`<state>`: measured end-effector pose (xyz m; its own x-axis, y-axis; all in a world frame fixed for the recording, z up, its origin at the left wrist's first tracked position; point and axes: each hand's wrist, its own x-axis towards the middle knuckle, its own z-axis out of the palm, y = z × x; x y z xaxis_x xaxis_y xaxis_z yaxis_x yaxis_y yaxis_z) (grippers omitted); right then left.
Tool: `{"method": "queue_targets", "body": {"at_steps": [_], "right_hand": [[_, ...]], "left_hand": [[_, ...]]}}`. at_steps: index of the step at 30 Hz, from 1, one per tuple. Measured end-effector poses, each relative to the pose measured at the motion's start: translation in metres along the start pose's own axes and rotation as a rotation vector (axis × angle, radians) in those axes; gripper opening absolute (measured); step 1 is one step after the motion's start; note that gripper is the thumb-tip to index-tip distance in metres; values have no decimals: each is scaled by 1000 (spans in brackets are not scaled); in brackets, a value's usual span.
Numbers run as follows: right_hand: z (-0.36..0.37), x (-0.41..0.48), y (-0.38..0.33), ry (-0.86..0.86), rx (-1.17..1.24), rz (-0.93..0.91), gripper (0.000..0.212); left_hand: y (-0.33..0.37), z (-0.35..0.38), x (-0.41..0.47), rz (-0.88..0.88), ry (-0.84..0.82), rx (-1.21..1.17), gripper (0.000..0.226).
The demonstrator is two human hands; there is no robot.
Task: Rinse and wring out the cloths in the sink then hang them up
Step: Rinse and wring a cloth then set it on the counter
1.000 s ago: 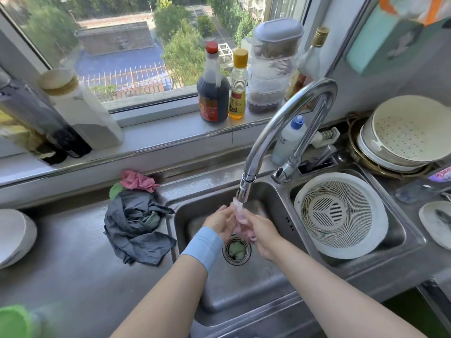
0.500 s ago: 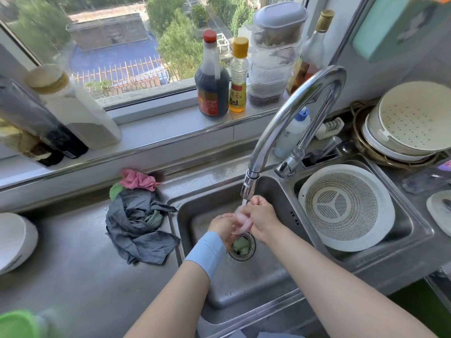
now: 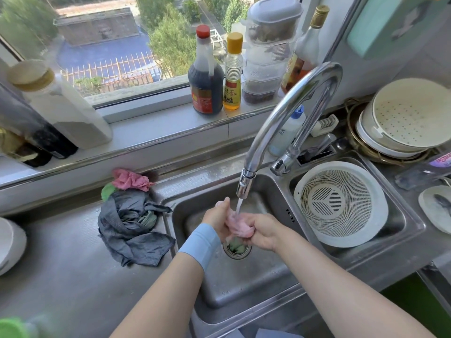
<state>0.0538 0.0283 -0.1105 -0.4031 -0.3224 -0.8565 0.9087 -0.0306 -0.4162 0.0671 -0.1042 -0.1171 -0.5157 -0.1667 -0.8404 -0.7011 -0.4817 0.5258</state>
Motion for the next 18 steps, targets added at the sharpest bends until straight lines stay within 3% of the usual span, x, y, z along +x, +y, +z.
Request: {"method": "queue_targets", "body": {"at_steps": [2,4,7,10,12,15,18], "right_hand": [[9,3,-5,136,-61,-161,34],[17,4,-6,265,-322,-352,22],[21,8,-3,314,-491,-530,36],[26,5,-4,229,-514,-553,42],[27,2,-6,194,-519,-547,19],[17,-2,-6,188,-530,-483,44],[2,-3,-1,96,-649,-297,14]], "left_hand": [[1,-4,1,38,38,102,30],[-3,-5,0,45,36,165,32],[-11,-3,-6,53,14,134,20],[-9,-1,-11,49,-59,-67,12],[-6,-1,-12,50,-99,-130,9],[-3,-1,-17,55,-131,-166,25],[-5,3,-16,86,-94,-91,30]]}}
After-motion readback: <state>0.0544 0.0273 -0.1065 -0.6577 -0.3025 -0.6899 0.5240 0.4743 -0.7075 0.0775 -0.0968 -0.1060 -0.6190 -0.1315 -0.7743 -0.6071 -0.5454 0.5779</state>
